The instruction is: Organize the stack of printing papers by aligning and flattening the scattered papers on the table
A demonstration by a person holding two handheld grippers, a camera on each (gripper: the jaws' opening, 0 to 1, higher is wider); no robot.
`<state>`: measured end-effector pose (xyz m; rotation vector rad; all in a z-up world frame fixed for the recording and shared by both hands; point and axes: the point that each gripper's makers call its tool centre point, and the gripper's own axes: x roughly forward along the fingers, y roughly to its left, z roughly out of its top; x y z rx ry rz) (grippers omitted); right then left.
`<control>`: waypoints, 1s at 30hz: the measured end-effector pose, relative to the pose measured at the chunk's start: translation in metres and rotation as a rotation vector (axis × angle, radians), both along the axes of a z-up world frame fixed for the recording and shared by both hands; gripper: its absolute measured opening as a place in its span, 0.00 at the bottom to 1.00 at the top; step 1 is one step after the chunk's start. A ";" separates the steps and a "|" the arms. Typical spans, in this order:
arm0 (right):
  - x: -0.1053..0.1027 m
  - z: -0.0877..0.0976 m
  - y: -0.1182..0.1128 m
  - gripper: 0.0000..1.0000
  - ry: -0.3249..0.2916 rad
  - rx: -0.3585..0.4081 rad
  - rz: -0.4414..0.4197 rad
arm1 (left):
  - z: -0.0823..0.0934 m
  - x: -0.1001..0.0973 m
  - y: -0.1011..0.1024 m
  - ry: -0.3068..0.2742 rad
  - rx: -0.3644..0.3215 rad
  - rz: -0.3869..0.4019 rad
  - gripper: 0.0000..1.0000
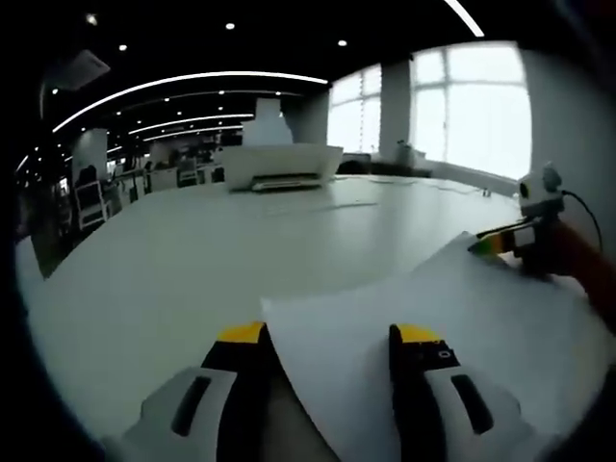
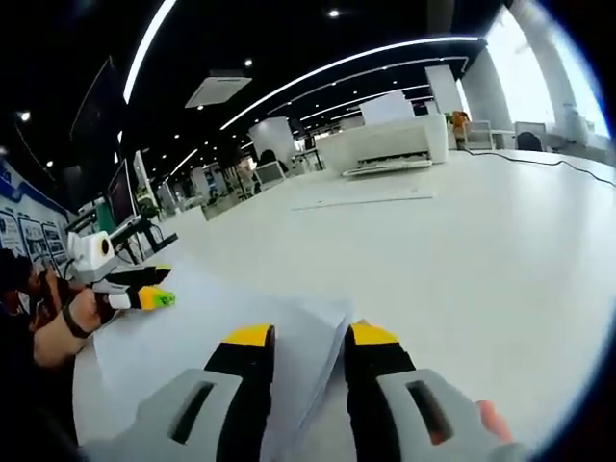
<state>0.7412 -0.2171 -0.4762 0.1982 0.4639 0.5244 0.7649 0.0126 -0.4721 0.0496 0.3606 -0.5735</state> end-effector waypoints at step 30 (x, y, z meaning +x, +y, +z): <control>0.000 0.013 -0.010 0.62 -0.079 -0.053 -0.062 | 0.015 -0.004 0.000 -0.052 -0.052 -0.024 0.73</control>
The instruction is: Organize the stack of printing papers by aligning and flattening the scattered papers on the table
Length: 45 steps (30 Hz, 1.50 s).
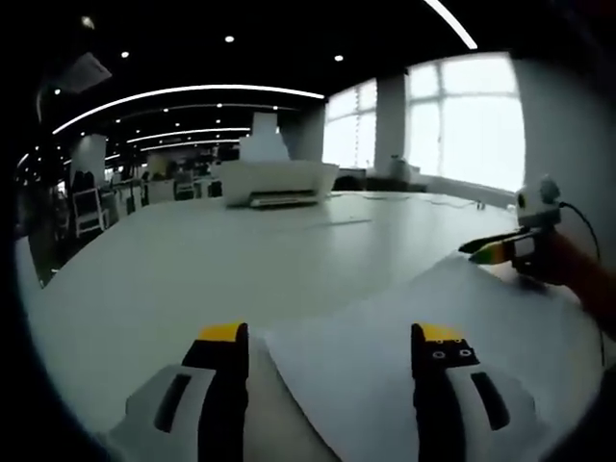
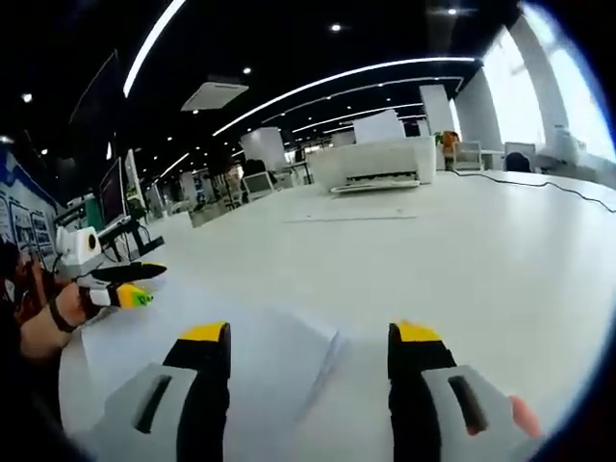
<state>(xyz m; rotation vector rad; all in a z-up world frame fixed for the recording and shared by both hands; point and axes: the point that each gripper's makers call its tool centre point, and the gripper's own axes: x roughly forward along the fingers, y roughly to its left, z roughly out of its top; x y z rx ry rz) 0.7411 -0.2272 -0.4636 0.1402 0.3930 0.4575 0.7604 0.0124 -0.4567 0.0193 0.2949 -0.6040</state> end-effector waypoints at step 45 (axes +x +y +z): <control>-0.032 0.036 -0.032 0.89 -0.053 -0.079 -0.065 | 0.020 -0.011 0.043 -0.054 0.039 0.056 0.97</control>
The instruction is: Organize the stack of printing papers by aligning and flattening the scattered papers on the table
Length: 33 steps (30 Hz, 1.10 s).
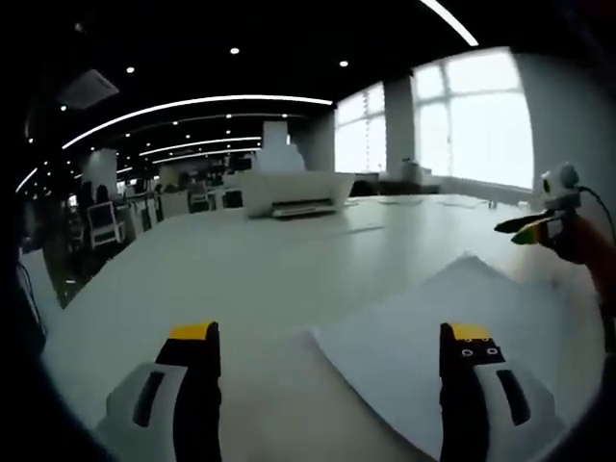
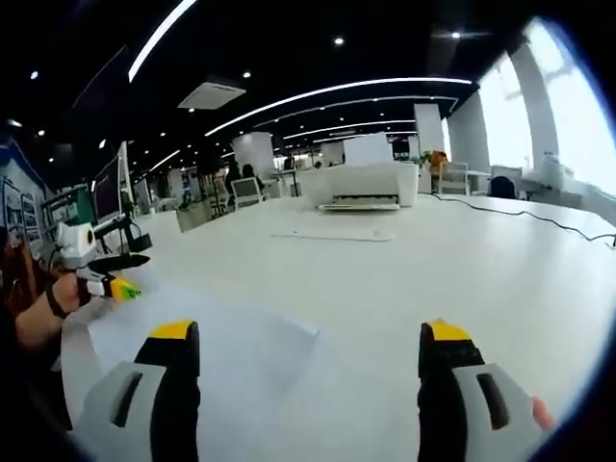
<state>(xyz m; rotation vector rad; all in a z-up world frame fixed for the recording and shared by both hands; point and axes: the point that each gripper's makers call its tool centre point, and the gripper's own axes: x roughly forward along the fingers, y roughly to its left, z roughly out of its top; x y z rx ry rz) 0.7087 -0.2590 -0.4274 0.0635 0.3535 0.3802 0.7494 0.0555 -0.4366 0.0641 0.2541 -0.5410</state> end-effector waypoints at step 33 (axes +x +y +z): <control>-0.026 0.008 -0.003 0.88 0.010 0.018 0.032 | 0.016 -0.021 0.036 -0.026 -0.015 0.039 0.97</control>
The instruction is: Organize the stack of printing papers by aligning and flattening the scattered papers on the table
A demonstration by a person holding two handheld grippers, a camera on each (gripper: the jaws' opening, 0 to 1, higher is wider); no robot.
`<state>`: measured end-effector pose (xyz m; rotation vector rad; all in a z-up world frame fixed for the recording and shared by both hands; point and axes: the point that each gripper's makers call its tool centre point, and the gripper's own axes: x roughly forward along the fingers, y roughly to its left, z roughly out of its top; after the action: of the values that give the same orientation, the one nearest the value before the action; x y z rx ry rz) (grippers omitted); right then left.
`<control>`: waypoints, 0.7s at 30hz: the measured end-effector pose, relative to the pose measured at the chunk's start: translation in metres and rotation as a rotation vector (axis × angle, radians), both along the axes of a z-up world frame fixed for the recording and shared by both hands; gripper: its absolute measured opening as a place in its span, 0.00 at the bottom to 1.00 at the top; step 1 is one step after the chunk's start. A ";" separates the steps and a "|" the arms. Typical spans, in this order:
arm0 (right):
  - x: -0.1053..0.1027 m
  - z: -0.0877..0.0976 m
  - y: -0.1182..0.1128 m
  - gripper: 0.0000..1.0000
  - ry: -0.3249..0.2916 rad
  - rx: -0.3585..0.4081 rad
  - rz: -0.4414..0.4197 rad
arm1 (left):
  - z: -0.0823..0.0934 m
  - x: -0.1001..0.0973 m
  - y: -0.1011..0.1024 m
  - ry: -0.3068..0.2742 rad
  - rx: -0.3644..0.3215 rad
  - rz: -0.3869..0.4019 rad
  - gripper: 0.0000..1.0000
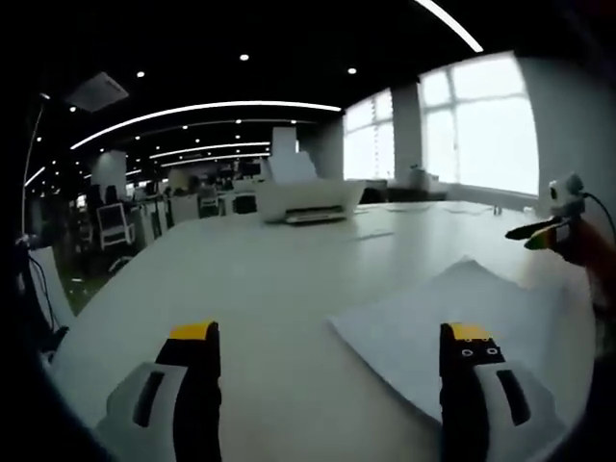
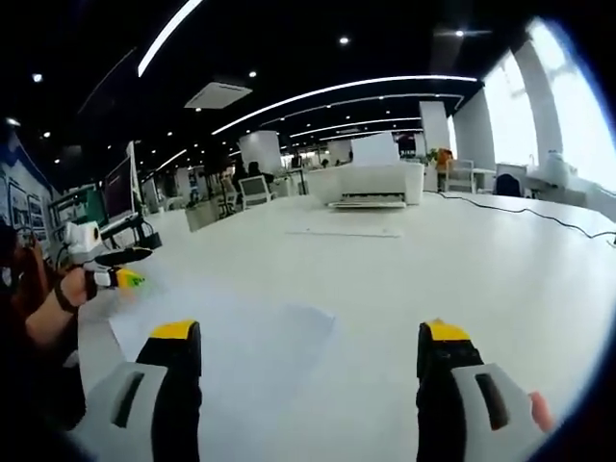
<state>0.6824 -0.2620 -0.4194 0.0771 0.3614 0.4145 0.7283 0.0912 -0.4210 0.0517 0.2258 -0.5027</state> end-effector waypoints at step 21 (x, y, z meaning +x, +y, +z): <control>-0.030 0.028 -0.002 0.90 -0.036 -0.026 0.002 | 0.046 -0.040 0.006 -0.083 0.006 -0.005 0.97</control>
<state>0.6520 -0.2643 -0.3913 0.0438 0.3318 0.4122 0.6880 0.0970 -0.3751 0.0789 0.1459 -0.5034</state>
